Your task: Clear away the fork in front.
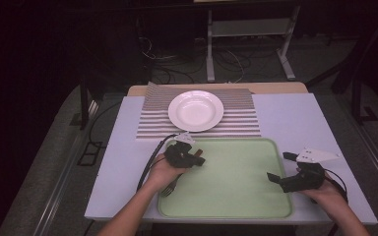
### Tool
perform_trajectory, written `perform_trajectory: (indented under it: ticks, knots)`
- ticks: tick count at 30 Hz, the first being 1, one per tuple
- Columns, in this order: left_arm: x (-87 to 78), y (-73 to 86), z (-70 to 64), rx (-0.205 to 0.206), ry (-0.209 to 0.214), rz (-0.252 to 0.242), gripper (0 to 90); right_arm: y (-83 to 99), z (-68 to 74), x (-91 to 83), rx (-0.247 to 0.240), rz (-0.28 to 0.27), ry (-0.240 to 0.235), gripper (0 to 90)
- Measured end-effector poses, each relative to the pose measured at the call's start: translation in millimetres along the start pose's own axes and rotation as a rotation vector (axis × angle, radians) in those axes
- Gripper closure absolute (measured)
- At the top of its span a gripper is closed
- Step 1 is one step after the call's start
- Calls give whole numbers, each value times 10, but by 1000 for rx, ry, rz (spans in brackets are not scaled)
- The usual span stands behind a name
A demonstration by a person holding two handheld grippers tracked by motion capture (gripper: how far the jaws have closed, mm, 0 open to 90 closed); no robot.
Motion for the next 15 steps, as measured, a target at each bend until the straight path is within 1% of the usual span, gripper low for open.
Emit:
perform_trajectory:
  ticks: [1,2,3,4,6,7,8,9,11,12,13,15]
  knots:
    - [0,0,0,0,0,0,892,0,0,0,0,0,0,17]
    - [1,12,13,4,-12,17,892,-7,6,-3,4,-4,4,17]
    - [-2,21,24,3,-18,21,892,-8,8,-2,3,-6,5,17]
    - [-2,21,24,3,-18,21,892,-8,8,-2,3,-6,5,17]
    - [-33,50,75,-3,-38,28,892,-4,9,5,2,-1,7,17]
    - [-33,50,75,-3,-38,28,893,-4,9,5,2,-1,7,17]
    - [-65,70,113,-11,-53,30,892,-5,11,2,1,0,8,17]
    - [-65,70,113,-11,-53,30,892,-5,11,1,2,-2,9,17]
    - [-94,95,149,-25,-63,30,892,-5,10,0,4,-3,9,17]
    - [-122,117,184,-42,-67,25,892,-2,5,-2,3,-2,11,17]
    - [-139,128,200,-49,-75,23,892,0,2,-2,4,-2,11,17]
    - [-149,136,208,-55,-78,23,892,1,-3,-4,3,-4,11,17]
Point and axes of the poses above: each handheld gripper's, and its own axes: x roughly forward along the jaws, y roughly out of its underside, z roughly to its left, the point moved 1 cm from there along x, roughly forward along the jaws, and after that the axes turned 3 degrees about x, right-handed, at the moved point
